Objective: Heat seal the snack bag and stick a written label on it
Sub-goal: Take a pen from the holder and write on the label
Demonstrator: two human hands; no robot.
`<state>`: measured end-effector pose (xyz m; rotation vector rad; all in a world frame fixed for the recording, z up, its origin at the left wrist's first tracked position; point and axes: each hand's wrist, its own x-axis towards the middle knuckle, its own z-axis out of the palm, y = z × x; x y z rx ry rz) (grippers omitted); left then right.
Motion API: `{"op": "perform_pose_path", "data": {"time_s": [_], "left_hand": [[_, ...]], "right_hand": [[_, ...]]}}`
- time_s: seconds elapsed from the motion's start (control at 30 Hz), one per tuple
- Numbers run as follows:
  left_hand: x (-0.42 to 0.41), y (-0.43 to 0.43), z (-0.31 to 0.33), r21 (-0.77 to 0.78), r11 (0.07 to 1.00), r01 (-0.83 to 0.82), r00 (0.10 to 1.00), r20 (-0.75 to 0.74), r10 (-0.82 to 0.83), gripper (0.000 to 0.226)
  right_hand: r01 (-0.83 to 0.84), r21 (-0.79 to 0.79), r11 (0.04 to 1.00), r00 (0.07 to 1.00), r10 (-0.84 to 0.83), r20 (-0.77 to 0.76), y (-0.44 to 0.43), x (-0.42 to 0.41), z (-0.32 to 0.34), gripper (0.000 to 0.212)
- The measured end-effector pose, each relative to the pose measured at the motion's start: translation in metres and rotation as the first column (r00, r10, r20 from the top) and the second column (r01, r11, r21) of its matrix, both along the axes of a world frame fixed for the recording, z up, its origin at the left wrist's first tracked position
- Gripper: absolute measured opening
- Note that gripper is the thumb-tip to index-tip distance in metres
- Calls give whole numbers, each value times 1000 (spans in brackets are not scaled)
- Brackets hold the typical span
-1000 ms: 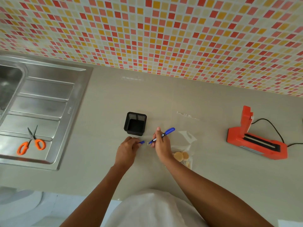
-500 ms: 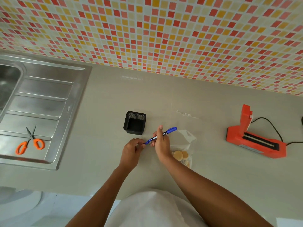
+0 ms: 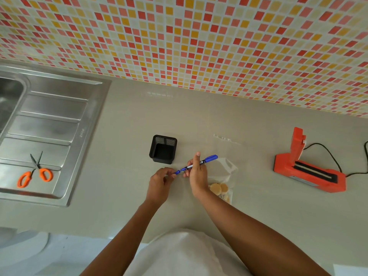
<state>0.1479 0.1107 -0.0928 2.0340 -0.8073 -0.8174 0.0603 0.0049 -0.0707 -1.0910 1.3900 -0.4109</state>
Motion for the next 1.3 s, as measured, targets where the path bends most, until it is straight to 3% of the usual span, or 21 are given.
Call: {"op": "perform_pose_path", "data": {"time_s": [0.2,0.4,0.7,0.83,0.93,1.03,1.3], "left_hand": [[0,-8,11,-45,998,37,999,-14,-38,9],[2,-11,25,-72,997,-6,948,-318,-17,14],[3,-16,38,-24,999,-37,909,-417,24,23],[8,-19,59,-30,999,-39,929,-370,25,20],[21,-25,91,-113,987,-117,938,-340,72,13],[38,-29,125,-236,953,-188,949,-292,115,13],[87,-17,190,-335,932,-140,970,143,198,7]], "right_hand": [[-72,-36,997,996,70,-51,2,1,2,64],[-32,0,999,998,32,-46,6,0,2,58],[-40,22,999,999,40,-1,7,-5,2,50],[-218,-88,972,971,225,80,3,-15,0,45],[-259,-155,953,960,271,64,11,-16,-3,39],[-285,-234,930,955,298,18,15,-14,-1,52],[-299,-192,935,954,290,-74,10,-5,-4,15]]}}
